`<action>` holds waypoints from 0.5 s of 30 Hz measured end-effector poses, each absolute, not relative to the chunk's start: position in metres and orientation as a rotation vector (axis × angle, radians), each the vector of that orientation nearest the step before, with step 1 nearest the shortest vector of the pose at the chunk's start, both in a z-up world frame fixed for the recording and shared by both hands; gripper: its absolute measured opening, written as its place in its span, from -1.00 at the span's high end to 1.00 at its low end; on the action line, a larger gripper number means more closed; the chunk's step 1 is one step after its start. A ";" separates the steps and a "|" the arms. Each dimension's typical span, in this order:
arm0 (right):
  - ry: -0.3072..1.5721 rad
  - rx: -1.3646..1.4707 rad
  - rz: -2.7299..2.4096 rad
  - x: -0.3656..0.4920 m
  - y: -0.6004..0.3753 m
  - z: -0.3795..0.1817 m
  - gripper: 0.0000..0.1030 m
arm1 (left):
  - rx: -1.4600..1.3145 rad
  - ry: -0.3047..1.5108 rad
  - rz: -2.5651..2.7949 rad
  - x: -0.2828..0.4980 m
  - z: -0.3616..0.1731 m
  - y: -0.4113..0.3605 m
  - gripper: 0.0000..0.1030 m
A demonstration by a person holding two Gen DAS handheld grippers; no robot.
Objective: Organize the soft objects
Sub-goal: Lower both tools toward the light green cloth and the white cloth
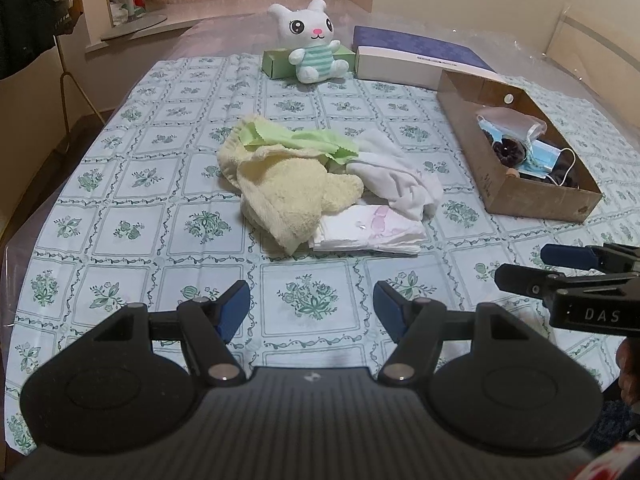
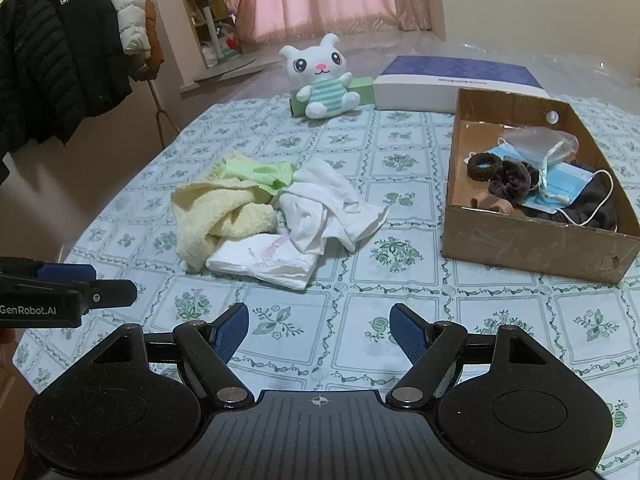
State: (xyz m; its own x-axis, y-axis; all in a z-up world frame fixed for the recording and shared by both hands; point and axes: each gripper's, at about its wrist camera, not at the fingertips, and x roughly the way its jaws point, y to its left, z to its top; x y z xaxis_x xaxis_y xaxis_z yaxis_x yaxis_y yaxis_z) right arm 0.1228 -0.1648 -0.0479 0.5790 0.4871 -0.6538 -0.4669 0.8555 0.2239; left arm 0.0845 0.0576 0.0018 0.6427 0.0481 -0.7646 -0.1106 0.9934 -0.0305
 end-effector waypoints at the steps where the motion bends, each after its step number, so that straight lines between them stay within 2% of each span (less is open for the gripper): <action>1: 0.775 0.030 0.557 0.124 -0.165 -0.049 -0.50 | -0.077 0.870 0.091 0.085 0.001 0.058 -0.28; 15: 0.802 0.028 0.553 0.139 -0.158 -0.061 -0.50 | -0.092 0.894 0.101 0.099 -0.011 0.066 -0.28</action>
State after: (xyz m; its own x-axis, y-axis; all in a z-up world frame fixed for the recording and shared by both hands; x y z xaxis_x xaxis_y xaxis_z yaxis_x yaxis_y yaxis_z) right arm 0.1393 -0.1584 -0.0614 0.5617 0.4795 -0.6742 -0.4589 0.8587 0.2283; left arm 0.0994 0.0656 -0.0112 0.6218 0.0495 -0.7816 -0.1260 0.9913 -0.0375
